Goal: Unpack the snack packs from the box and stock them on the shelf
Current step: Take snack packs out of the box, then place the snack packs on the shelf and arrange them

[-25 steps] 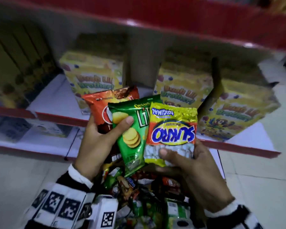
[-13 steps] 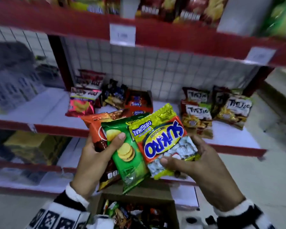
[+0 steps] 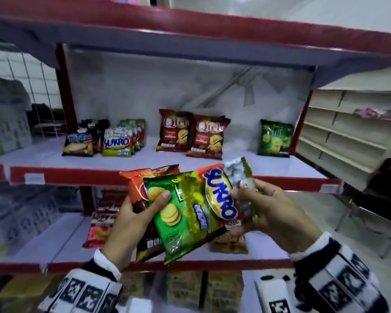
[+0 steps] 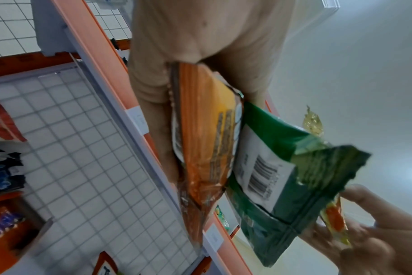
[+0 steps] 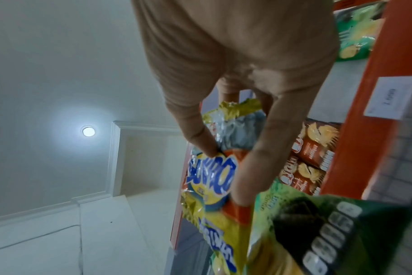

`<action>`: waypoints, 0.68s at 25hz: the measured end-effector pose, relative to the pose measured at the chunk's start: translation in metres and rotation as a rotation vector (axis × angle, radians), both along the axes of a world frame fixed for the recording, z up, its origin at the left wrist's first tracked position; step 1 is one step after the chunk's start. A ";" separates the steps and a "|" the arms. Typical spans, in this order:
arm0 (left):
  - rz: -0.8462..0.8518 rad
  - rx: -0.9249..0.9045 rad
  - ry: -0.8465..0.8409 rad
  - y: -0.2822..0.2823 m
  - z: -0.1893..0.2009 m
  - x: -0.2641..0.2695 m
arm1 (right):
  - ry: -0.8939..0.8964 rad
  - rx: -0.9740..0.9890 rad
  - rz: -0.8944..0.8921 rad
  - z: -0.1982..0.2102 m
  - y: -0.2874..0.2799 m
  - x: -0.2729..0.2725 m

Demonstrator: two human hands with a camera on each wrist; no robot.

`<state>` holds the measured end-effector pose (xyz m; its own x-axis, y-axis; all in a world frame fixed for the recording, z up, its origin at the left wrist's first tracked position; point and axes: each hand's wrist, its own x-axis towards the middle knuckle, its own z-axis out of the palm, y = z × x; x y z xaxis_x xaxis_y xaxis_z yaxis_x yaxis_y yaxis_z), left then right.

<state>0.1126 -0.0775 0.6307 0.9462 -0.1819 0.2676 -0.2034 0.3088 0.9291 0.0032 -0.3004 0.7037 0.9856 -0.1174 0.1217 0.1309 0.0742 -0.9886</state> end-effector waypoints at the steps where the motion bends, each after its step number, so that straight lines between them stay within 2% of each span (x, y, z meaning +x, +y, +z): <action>1: -0.020 -0.005 0.012 -0.004 0.007 -0.002 | -0.006 -0.001 0.011 0.012 -0.004 -0.002; 5: -0.034 -0.030 0.004 -0.009 0.032 -0.013 | -0.007 0.049 0.046 0.038 -0.011 0.005; 9: 0.036 -0.038 -0.044 0.004 0.048 -0.012 | 0.011 0.107 0.124 0.039 0.007 0.018; 13: 0.100 -0.050 -0.106 0.029 0.054 0.015 | -0.025 0.057 0.095 0.037 0.033 0.045; 17: 0.134 -0.070 -0.083 0.066 0.054 0.060 | -0.095 -0.026 0.027 0.048 0.064 0.087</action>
<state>0.1728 -0.0115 0.6844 0.9347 -0.0337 0.3537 -0.3225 0.3376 0.8843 0.0904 -0.2364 0.7514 0.9723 -0.0868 0.2170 0.2220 0.0532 -0.9736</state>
